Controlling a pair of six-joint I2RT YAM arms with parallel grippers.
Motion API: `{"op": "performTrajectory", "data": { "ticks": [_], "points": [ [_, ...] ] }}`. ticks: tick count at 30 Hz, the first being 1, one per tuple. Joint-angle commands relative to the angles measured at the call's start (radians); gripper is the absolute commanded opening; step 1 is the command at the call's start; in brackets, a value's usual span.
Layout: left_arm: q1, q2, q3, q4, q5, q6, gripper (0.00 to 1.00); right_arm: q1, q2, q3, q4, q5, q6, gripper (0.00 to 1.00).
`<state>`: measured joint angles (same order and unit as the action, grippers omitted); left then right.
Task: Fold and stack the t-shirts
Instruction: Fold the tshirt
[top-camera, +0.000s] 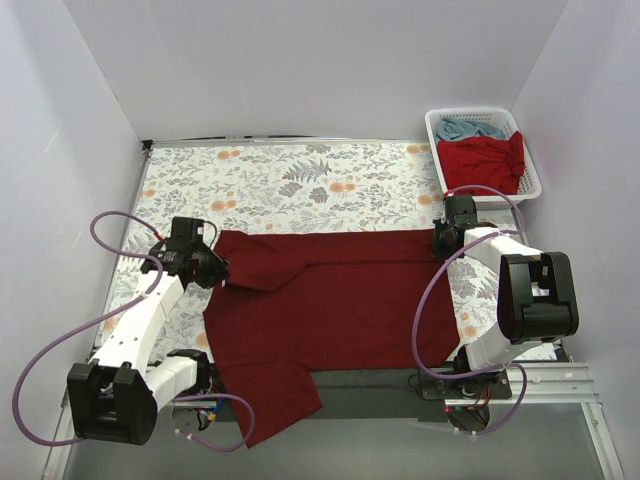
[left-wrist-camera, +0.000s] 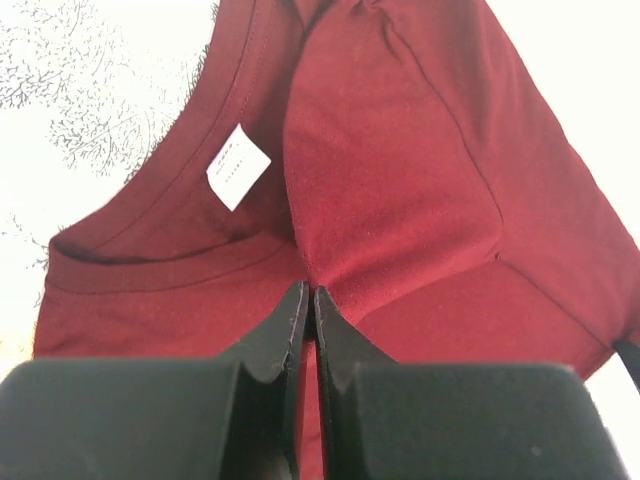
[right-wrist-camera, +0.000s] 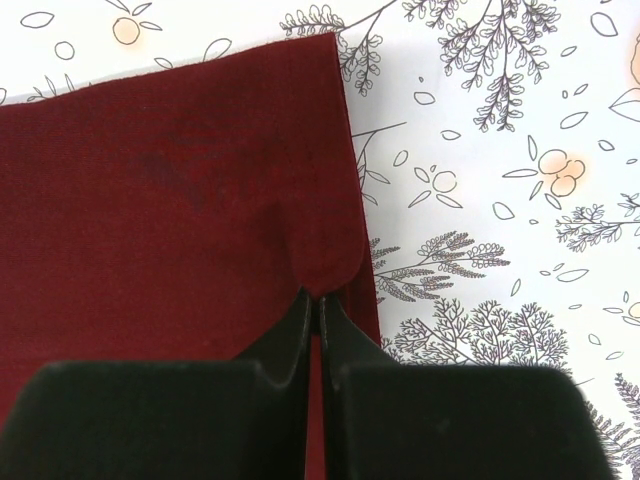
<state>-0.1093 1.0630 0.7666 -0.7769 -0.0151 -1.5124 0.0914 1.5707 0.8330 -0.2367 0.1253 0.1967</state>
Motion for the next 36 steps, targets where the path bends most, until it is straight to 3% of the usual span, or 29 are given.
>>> {"op": "performTrajectory", "data": {
  "ticks": [1, 5, 13, 30, 36],
  "points": [
    [-0.001, -0.054, 0.040, -0.061, 0.014, -0.022, 0.00, -0.007, 0.011, -0.008, 0.013, 0.013, 0.007, 0.04],
    [-0.007, -0.072, 0.025, -0.073, 0.095, -0.028, 0.00, -0.007, 0.015, -0.011, 0.014, 0.008, 0.004, 0.04],
    [-0.035, -0.104, -0.052, -0.070, 0.124, -0.072, 0.00, -0.007, 0.020, -0.012, 0.016, 0.008, 0.006, 0.06],
    [-0.118, -0.141, -0.010, -0.116, 0.084, -0.127, 0.00, -0.007, 0.037, -0.017, 0.022, -0.009, 0.009, 0.07],
    [-0.119, -0.135, -0.078, -0.096, 0.064, -0.129, 0.00, -0.007, 0.045, -0.018, 0.022, -0.013, 0.007, 0.08]
  ]
}}
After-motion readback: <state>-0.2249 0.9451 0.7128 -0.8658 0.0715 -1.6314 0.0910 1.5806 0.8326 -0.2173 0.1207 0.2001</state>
